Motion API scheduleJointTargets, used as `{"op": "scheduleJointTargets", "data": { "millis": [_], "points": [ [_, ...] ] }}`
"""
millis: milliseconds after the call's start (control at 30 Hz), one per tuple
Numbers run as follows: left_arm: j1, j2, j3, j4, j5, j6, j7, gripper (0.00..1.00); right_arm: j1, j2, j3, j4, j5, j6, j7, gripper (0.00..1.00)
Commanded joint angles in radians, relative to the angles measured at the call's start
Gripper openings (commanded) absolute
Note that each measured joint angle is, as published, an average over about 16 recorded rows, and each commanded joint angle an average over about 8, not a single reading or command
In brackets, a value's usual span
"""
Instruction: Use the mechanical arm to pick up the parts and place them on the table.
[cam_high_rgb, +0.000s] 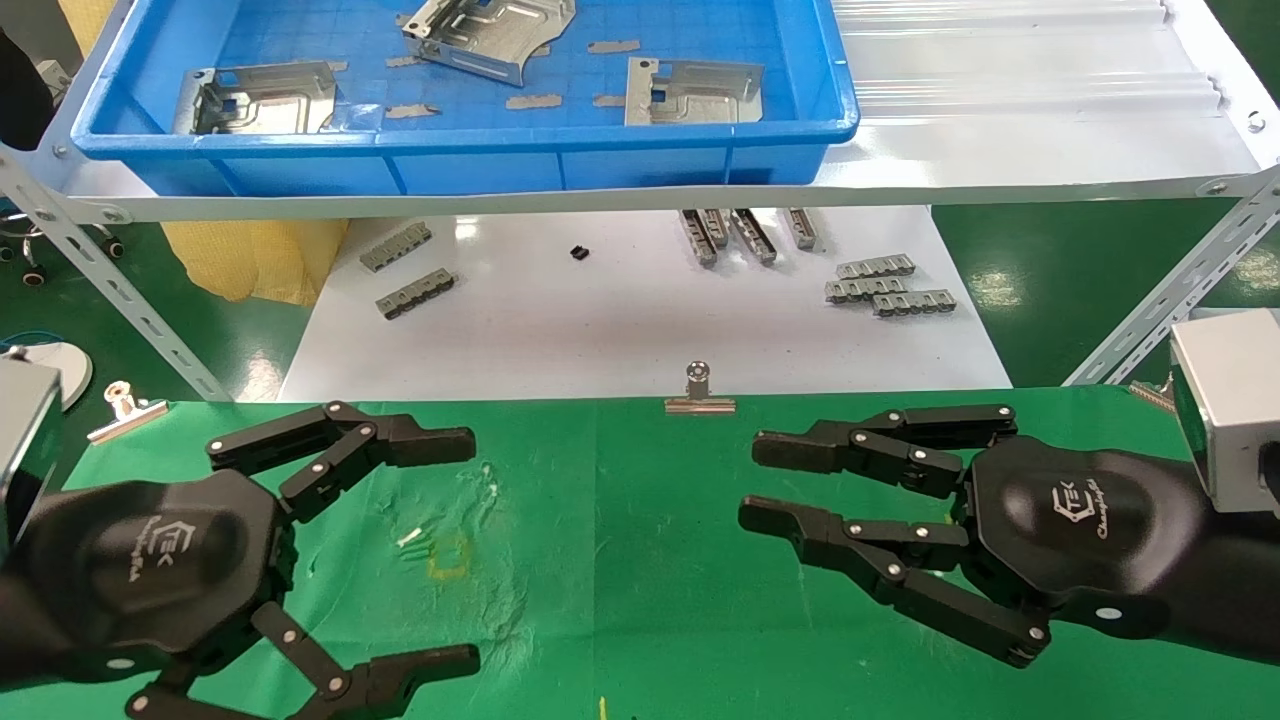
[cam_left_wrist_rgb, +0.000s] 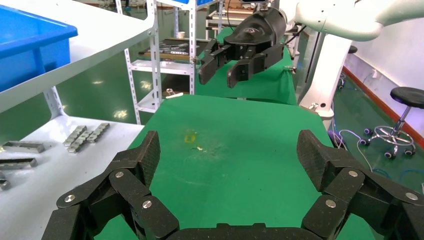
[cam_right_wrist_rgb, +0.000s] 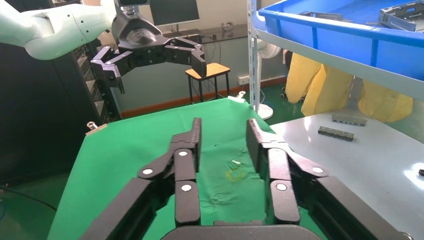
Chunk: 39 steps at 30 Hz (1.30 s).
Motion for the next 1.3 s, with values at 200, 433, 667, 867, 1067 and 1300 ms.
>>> {"op": "scheduleJointTargets", "data": {
  "millis": [200,433,667,867,1067,1300],
  "points": [
    [-0.032,-0.004,-0.005,0.004,0.009,-0.015,-0.01,1.0,0.0,0.0,0.0,0.0,0.0,0.0,0.0,0.0],
    [-0.25,0.041,0.033,0.061,0.151,-0.14,-0.113,1.0,0.0,0.0,0.0,0.0,0.0,0.0,0.0,0.0],
    [-0.569,0.216,0.155,0.264,0.419,-0.291,-0.236,1.0,0.0,0.0,0.0,0.0,0.0,0.0,0.0,0.0],
    [-0.831,0.433,0.276,0.611,0.65,-0.404,-0.27,1.0,0.0,0.0,0.0,0.0,0.0,0.0,0.0,0.0],
    [-0.989,0.613,0.352,0.95,0.796,-0.562,-0.263,0.81,0.0,0.0,0.0,0.0,0.0,0.0,0.0,0.0],
    [-1.037,0.724,0.39,1.159,0.871,-0.775,-0.273,0.02,0.0,0.0,0.0,0.0,0.0,0.0,0.0,0.01]
  ]
}}
